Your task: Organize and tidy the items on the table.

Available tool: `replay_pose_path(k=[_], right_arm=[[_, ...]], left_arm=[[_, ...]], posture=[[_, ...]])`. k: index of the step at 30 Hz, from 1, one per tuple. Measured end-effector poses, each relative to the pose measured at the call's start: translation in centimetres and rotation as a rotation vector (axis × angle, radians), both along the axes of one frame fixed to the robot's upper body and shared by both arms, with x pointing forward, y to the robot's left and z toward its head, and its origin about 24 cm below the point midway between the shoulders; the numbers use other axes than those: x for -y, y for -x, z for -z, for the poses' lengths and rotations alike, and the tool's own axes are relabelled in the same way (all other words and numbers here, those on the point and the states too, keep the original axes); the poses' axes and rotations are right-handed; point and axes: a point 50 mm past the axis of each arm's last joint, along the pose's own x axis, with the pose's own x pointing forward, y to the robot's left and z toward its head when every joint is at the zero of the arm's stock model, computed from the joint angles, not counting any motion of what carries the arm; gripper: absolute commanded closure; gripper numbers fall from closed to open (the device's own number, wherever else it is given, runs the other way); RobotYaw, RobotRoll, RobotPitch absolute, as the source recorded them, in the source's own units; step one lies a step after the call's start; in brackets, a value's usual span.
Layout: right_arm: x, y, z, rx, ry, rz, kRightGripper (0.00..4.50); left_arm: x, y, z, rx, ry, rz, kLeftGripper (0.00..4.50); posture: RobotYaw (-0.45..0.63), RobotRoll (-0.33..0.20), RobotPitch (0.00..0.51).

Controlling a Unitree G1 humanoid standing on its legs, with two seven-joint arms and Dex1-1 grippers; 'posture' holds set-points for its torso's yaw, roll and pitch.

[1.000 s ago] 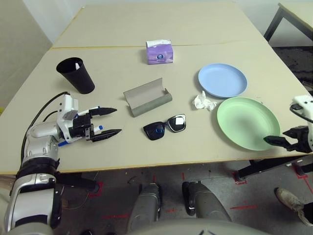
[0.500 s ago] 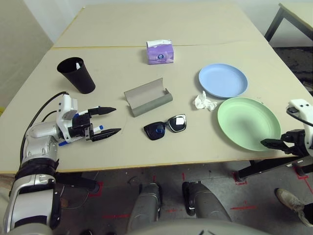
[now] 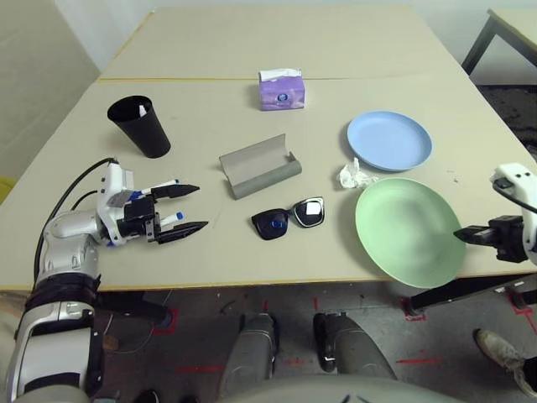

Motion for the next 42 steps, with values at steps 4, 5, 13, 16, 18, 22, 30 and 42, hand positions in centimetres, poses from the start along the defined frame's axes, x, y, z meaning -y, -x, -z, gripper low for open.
replay_pose_path(k=[4, 5, 13, 16, 18, 22, 30, 42], right_arm=[[0.0, -0.3, -0.2, 0.012, -0.014, 0.004, 4.46], [-0.1, -0.5, -0.4, 0.017, -0.024, 0.004, 4.46], [-1.6, -1.9, -4.2, 0.096, -0.145, -0.031, 4.46], [-2.1, -2.5, -5.3, 0.124, -0.206, -0.043, 4.46], [-2.5, -3.2, -6.2, 0.153, -0.251, -0.049, 4.46], [-2.9, -4.8, -8.5, 0.232, -0.324, -0.044, 4.46], [-1.7, -9.6, -9.8, 0.395, -0.303, 0.149, 4.46], [-2.0, -15.1, -8.3, 0.454, -0.236, 0.261, 4.46]], left_arm=[[0.0, 0.0, 0.1, -0.002, 0.0, -0.001, 0.0], [0.0, 0.0, 0.1, -0.003, 0.001, -0.001, 0.0], [0.0, 0.1, 0.2, -0.007, 0.001, -0.002, 0.0], [0.0, 0.2, 0.3, -0.01, 0.002, -0.003, 0.0], [0.0, 0.2, 0.4, -0.01, 0.004, -0.002, 0.0], [0.1, 0.2, 0.5, -0.01, 0.006, -0.002, 0.0], [0.1, 0.2, 0.7, -0.013, 0.012, -0.011, 0.0], [0.0, 0.5, 0.7, -0.008, 0.012, -0.028, 0.0]], posture=[[-0.05, 0.0, 0.152], [-0.05, 0.0, 0.152], [-0.05, 0.0, 0.149], [-0.05, 0.0, 0.147], [-0.04, 0.0, 0.144], [-0.04, 0.0, 0.142], [-0.03, 0.0, 0.144], [0.01, 0.0, 0.159]])
